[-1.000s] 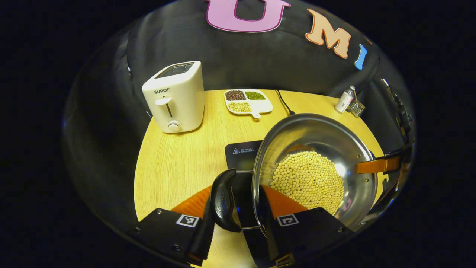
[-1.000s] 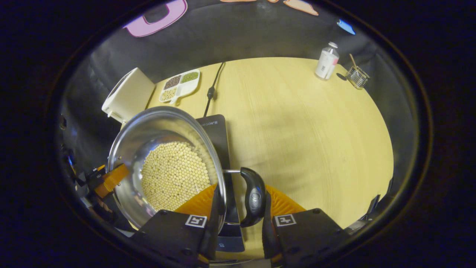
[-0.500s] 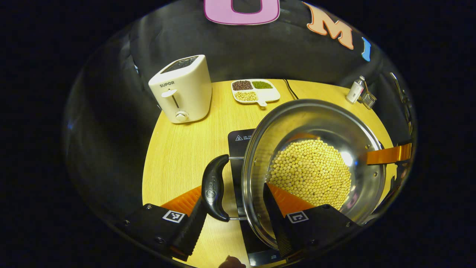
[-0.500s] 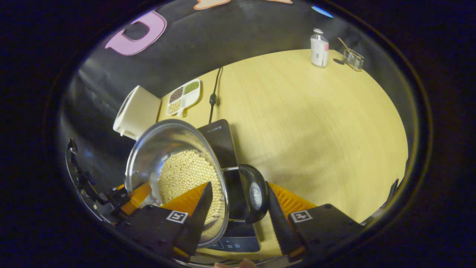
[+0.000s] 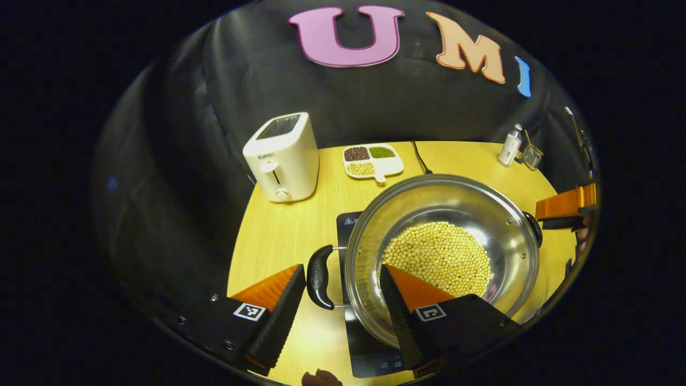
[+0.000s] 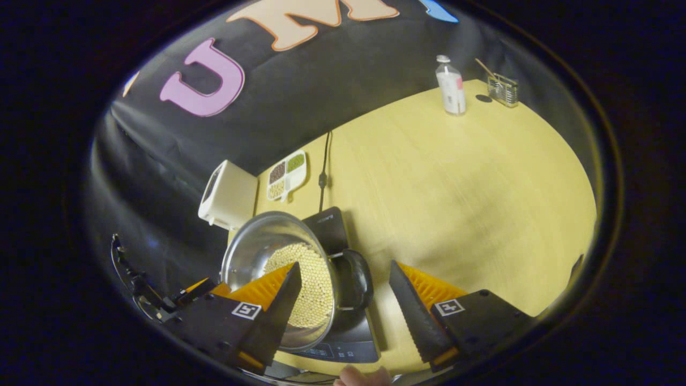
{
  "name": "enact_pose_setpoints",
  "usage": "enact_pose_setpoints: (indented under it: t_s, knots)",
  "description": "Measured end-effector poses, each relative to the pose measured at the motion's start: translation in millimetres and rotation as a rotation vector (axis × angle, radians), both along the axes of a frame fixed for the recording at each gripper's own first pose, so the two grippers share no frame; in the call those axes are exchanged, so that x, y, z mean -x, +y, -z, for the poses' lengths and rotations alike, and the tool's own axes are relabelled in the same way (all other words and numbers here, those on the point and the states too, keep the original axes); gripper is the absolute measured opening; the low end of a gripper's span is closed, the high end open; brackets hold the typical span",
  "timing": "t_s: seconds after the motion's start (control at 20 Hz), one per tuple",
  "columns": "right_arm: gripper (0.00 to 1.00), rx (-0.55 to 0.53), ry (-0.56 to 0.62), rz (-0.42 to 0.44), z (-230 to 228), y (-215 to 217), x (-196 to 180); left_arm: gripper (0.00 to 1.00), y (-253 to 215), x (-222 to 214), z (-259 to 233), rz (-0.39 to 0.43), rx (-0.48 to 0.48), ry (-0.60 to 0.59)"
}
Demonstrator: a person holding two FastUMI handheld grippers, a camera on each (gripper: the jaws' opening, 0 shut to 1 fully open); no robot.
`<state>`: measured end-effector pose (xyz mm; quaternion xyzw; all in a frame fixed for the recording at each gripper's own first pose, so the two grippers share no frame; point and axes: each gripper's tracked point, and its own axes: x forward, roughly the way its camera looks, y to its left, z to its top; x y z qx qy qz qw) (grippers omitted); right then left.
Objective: First push the handle of the pot to place it horizontally, then grasp the pot with both hands and set it on the induction cooktop.
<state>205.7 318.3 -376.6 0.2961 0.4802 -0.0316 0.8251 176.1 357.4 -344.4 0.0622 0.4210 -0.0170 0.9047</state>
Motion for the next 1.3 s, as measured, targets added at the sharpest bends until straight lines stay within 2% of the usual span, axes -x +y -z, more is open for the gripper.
enact_pose_setpoints:
  t_s: [0.05, 0.1, 0.25, 0.3, 0.35, 0.4, 0.45, 0.5, 0.55, 0.6, 0.65, 0.7, 0.95, 1.05, 1.1, 1.15, 1.25, 1.3]
  knots:
    - [1.0, -0.016, -0.017, 0.01, -7, -5, 1, 0.84, -3, -3, -8, 0.007, -0.02, -0.019]
    - [0.94, -0.032, -0.036, 0.019, -14, -12, -1, 0.84, -7, -3, -14, 0.009, -0.04, -0.032]
    - [0.93, -0.051, -0.073, 0.011, -29, -40, 5, 0.9, -8, 3, -32, -0.045, -0.115, -0.052]
    - [1.0, -0.035, -0.071, -0.002, -32, -57, 12, 0.9, -7, 11, -41, -0.086, -0.151, -0.053]
    - [0.93, -0.012, -0.077, -0.006, -33, -70, 17, 0.9, -14, 14, -50, -0.107, -0.155, -0.069]
    - [0.92, 0.027, -0.105, -0.008, -36, -91, 19, 0.9, -33, 14, -64, -0.108, -0.143, -0.101]
    - [1.0, 0.057, -0.126, -0.014, -40, -105, 23, 0.9, -50, 16, -73, -0.097, -0.144, -0.122]
    - [1.0, 0.072, -0.134, -0.028, -42, -116, 29, 0.9, -62, 19, -82, -0.088, -0.158, -0.13]
    - [0.93, 0.083, -0.147, -0.042, -46, -126, 36, 0.9, -76, 20, -92, -0.08, -0.168, -0.144]
    - [0.93, 0.094, -0.167, -0.05, -50, -138, 38, 0.9, -95, 19, -95, -0.077, -0.162, -0.161]
    - [1.0, 0.105, -0.193, -0.06, -57, -151, 39, 0.9, -118, 22, -105, -0.083, -0.141, -0.183]
    - [0.93, 0.118, -0.217, -0.071, -64, -164, 40, 0.9, -138, 23, -111, -0.093, -0.115, -0.199]
    - [0.92, 0.198, -0.349, -0.126, -107, -214, 49, 0.89, -221, 39, -148, -0.145, 0.009, -0.295]
    - [0.93, 0.224, -0.419, -0.128, -133, -224, 50, 0.9, -243, 41, -169, -0.116, 0.026, -0.332]
    - [1.0, 0.251, -0.459, -0.122, -146, -232, 48, 0.91, -249, 35, -183, -0.1, 0.023, -0.368]
    - [0.92, 0.264, -0.483, -0.11, -153, -235, 50, 0.9, -254, 30, -198, -0.085, 0.019, -0.404]
    - [0.92, 0.266, -0.524, -0.083, -174, -238, 54, 0.94, -264, 23, -231, -0.052, 0.016, -0.49]
    - [0.92, 0.281, -0.547, -0.076, -186, -240, 56, 0.9, -267, 21, -250, -0.038, 0.015, -0.541]
